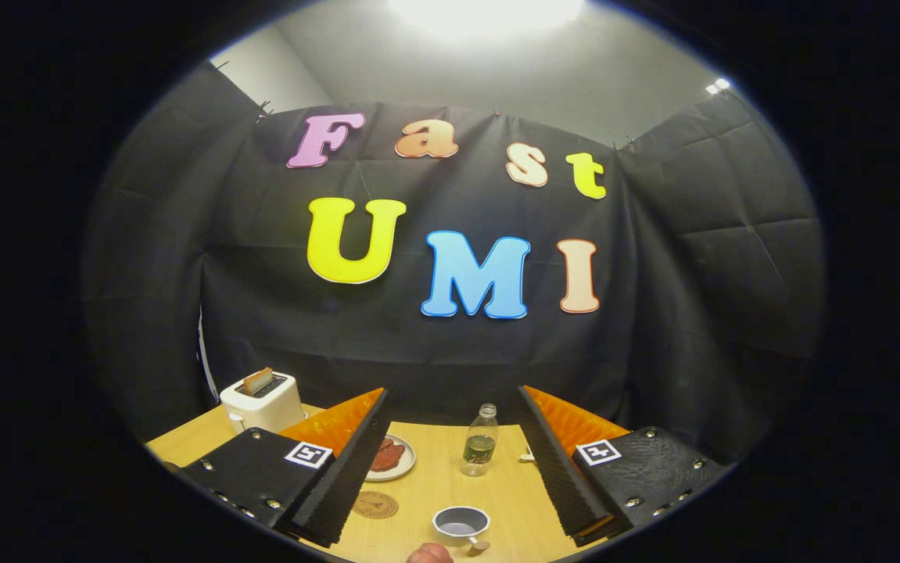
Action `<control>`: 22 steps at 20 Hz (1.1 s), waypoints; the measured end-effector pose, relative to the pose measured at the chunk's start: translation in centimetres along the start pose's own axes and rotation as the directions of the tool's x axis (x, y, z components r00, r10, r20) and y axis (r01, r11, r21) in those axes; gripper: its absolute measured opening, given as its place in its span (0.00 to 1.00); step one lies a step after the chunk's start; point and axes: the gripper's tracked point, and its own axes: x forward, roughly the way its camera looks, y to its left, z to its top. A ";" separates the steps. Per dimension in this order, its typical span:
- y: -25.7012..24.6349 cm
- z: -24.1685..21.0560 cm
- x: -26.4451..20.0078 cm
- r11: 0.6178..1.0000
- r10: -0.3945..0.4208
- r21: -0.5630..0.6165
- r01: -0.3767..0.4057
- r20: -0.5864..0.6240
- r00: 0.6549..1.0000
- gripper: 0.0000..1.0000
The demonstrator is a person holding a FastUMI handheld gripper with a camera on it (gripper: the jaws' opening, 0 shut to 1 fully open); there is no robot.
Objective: Take the bottle from table, then pour the juice into the cup, finally place the bottle on the coaster
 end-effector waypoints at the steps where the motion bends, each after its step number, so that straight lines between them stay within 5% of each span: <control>1: 0.9 -0.7 -0.1 1.000 0.012 0.005 -0.012 0.002 1.000 0.98; 22: 19.9 -16.5 -3.0 0.943 0.332 0.048 -0.330 -0.047 0.942 0.98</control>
